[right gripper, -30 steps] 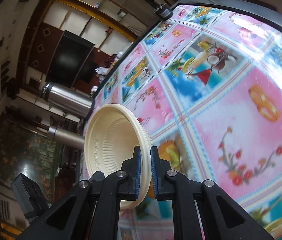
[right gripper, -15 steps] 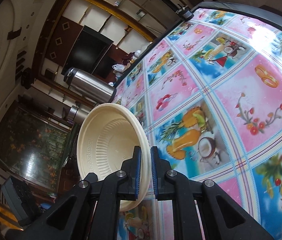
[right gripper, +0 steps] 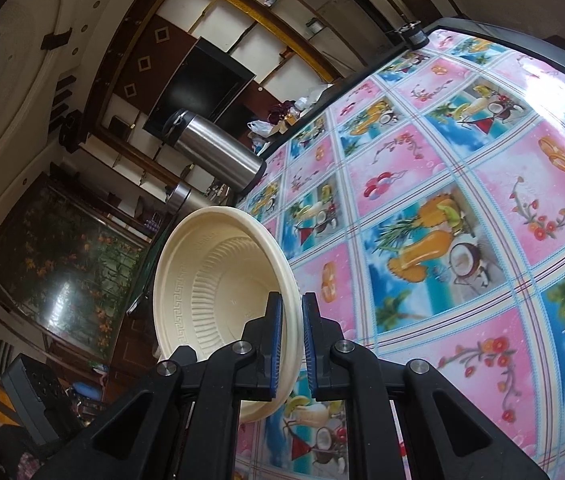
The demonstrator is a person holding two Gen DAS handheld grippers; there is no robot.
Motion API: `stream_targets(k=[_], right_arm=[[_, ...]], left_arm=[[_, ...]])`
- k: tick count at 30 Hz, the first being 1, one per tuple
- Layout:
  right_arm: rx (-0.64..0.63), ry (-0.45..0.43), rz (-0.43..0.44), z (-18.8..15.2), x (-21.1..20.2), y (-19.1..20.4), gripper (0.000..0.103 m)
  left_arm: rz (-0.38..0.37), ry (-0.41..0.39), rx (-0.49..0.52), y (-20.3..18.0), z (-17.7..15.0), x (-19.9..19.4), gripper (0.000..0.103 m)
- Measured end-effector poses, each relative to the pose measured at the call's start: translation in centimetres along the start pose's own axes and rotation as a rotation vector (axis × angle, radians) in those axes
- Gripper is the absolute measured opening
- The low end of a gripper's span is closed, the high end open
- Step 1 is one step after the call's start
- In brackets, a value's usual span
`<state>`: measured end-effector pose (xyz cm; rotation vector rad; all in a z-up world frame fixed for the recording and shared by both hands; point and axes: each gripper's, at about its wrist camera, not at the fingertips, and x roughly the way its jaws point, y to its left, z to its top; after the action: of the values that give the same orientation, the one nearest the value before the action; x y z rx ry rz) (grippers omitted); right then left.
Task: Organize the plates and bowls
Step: 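Lift the beige bowl with both grippers and carry it to the red plate stack, then lower the beige bowl with both grippers into the bowls on the stack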
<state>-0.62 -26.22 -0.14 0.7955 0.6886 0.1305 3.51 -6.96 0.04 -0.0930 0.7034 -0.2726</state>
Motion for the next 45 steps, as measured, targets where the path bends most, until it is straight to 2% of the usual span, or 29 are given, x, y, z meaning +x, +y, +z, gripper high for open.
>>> stream_targets(k=[10, 19, 25, 30, 34, 45], right_arm=[[-0.084, 0.030, 0.020, -2.2, 1.6, 5.7, 0.010], [-0.200, 0.086, 0.103, -5.7, 5.1, 14.5, 0.010], [-0.250, 0.144, 0.130, -8.6, 7.8, 18.3, 0.010], [-0.262, 0.178, 0.102, -10.1, 9.6, 18.8, 0.010], [-0.258, 0.187, 0.060, -10.6, 10.7, 18.1, 0.010], [-0.259, 0.213, -0.007, -12.0, 13.0, 16.4, 0.010]], left_arm=[[0.033, -0.056, -0.058, 4.9, 0.1, -2.8, 0.013], [0.119, -0.110, -0.120, 12.8, 1.8, -6.8, 0.012], [0.185, -0.115, -0.170, 16.7, 1.5, -7.9, 0.012], [0.201, -0.070, -0.209, 18.7, 0.6, -6.3, 0.012], [0.184, -0.027, -0.238, 19.5, 0.0, -4.7, 0.012], [0.178, 0.007, -0.278, 20.5, -0.9, -3.4, 0.012]])
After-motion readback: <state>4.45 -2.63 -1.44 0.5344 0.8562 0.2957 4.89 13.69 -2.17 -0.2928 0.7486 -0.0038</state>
